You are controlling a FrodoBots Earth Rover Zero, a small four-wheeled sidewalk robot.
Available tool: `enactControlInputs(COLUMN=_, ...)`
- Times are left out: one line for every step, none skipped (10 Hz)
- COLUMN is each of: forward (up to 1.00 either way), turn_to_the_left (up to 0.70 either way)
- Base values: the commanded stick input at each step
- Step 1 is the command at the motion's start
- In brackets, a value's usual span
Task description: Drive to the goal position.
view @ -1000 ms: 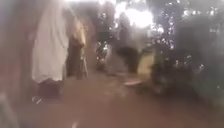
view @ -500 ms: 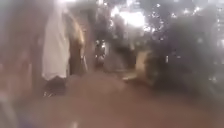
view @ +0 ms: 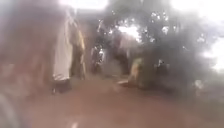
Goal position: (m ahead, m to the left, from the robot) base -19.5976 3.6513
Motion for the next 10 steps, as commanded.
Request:
enactControlInputs(forward=-0.7, turn_to_the_left=-0.27)
enactControlInputs(forward=-0.7, turn_to_the_left=-0.27)
enactControlInputs(forward=-0.7, turn_to_the_left=-0.27)
enactControlInputs(forward=-0.7, turn_to_the_left=-0.27)
enactControlInputs(forward=-0.69, turn_to_the_left=-0.27)
enactControlInputs(forward=0.0, turn_to_the_left=-0.38)
enactControlInputs(forward=0.0, turn_to_the_left=0.0)
enactControlInputs(forward=0.0, turn_to_the_left=0.0)
enactControlInputs(forward=0.0, turn_to_the_left=0.0)
enactControlInputs(forward=0.0, turn_to_the_left=0.02)
